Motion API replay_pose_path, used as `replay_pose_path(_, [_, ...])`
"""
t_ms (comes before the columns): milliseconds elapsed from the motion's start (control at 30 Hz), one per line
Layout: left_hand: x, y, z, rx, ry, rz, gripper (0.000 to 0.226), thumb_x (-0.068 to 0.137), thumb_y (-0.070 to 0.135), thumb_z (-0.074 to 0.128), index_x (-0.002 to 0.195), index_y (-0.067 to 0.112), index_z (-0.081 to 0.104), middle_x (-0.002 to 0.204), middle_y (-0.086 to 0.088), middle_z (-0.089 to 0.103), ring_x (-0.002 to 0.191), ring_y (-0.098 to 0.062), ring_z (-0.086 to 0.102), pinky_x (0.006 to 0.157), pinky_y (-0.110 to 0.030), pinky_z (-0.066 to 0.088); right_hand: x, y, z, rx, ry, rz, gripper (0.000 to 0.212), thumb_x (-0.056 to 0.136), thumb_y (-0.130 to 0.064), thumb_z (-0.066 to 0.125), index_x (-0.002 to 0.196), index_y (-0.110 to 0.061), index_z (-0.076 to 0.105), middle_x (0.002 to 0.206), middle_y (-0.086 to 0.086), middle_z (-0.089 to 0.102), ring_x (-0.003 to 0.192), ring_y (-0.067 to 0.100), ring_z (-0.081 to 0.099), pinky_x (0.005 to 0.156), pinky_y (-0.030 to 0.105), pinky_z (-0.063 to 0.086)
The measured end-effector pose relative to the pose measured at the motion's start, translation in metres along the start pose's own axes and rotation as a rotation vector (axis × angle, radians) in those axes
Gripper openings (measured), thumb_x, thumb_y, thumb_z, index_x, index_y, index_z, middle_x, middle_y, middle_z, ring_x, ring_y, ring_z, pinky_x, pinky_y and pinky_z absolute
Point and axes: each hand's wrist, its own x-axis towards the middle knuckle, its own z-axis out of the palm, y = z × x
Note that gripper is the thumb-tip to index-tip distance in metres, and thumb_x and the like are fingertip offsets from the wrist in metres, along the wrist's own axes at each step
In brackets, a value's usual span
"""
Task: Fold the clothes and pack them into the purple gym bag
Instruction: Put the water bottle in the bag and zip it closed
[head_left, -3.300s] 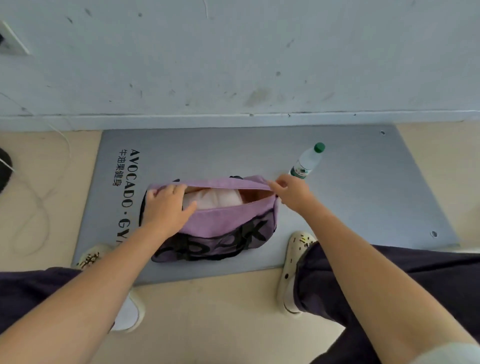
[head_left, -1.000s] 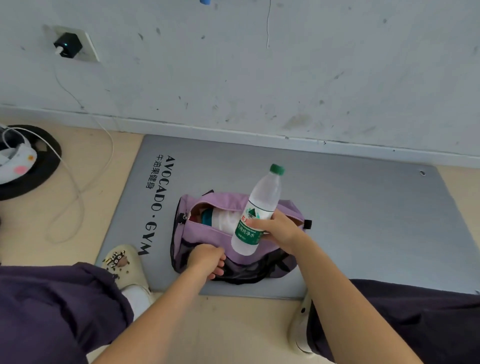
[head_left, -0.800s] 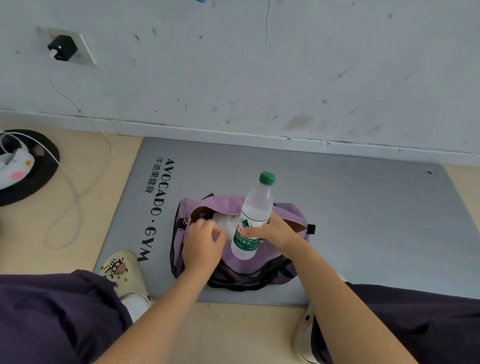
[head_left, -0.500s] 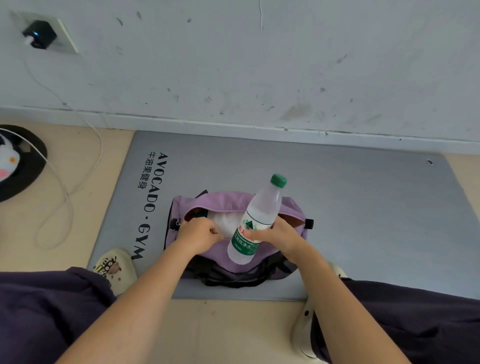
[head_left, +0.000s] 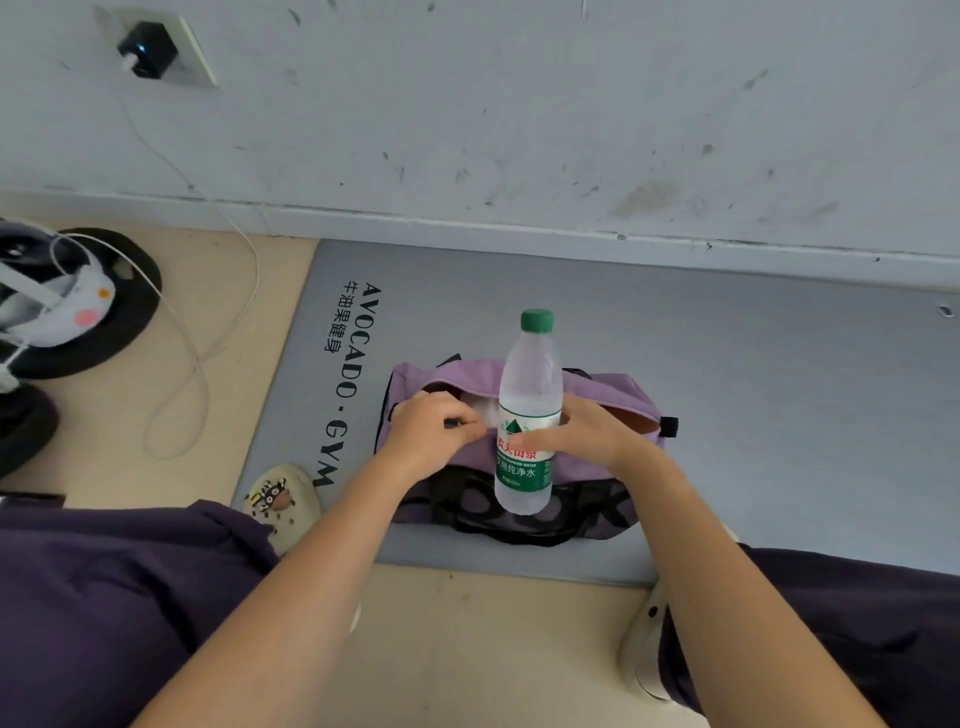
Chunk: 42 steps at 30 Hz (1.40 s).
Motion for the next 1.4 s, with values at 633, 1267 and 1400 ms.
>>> replay_pose_path(633, [-0.031,0.014,0.067,-0.638,-0.140,-0.863,0.041,0.087,0.053,0.061,0.080,0.014,0.073,0.064,0.005,0.073,0.043,-0.009,0.061,0.051,-0.022,0.040,-0.017,0.010,-0.012,0.130,0.053,-0.044,0.038,0.073,-0.029,0.083,0.108,-0.032,0.069,0.114,-0.001,0.072,0.106,0.016,0.068,0.092,0.037,0.053])
replay_pose_path(1267, [-0.013,-0.016,0.033,-0.236,0.000,-0.347,0.027,0.081,0.045,0.071,0.072,0.020,0.068,0.070,0.006,0.070,0.060,-0.006,0.061,0.058,-0.026,0.046,-0.011,0.023,0.007,-0.037,-0.009,0.010,0.065,0.063,-0.028,0.089,0.120,-0.036,0.057,0.113,-0.010,0.070,0.108,0.010,0.065,0.095,0.040,0.054])
replay_pose_path(1400, [0.003,-0.004,0.026,0.026,-0.089,-0.098,0.042,0.090,0.045,0.063,0.126,0.026,0.058,0.126,0.005,0.057,0.107,-0.014,0.057,0.086,-0.032,0.047,-0.014,0.023,0.006,-0.031,-0.015,-0.010,0.062,0.068,-0.028,0.086,0.123,-0.033,0.057,0.117,-0.005,0.069,0.112,0.017,0.064,0.098,0.048,0.051])
